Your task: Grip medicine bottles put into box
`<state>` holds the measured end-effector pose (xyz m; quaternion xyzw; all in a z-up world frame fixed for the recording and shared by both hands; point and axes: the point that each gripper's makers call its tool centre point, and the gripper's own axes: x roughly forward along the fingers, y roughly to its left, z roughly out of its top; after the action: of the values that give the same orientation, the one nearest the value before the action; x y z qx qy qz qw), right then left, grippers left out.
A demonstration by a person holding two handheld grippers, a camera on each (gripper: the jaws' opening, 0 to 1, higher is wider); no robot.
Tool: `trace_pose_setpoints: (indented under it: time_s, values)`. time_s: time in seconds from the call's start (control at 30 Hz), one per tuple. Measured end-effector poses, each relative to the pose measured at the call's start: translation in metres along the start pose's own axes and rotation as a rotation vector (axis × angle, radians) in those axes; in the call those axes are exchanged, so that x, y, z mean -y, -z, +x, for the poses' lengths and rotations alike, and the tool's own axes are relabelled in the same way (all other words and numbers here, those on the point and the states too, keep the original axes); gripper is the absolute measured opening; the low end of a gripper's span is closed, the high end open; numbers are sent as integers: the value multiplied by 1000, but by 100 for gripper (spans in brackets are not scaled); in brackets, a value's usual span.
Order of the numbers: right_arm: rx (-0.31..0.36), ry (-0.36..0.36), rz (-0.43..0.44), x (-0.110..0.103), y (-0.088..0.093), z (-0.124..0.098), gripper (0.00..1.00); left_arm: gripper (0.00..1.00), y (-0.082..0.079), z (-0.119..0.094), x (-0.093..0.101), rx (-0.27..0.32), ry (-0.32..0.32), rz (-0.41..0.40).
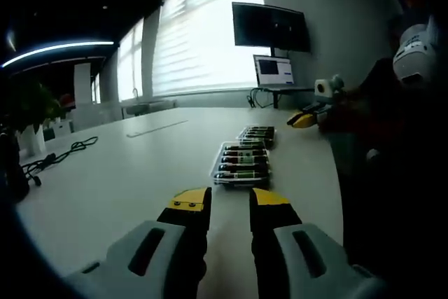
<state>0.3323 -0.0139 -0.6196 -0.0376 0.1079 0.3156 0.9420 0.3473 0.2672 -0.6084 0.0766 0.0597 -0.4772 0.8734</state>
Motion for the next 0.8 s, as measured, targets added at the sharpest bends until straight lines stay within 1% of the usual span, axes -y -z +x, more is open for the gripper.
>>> trace_pose_setpoints:
  time_s: [0.2,0.3,0.4,0.8]
  values:
    - [1,4,-5,-3,1,4,13,16,-1,-2,-1,8,-7,1]
    - [-10,19,-10,-2,3,6,13,16,0,-2,-2,7,-5,4]
    - [-9,15,-15,-4,4,6,13,16,2,-2,-3,-3,-12,-6]
    - [0,8,-15,-6,3,6,11,16,1,-3,-3,2,-11,-6]
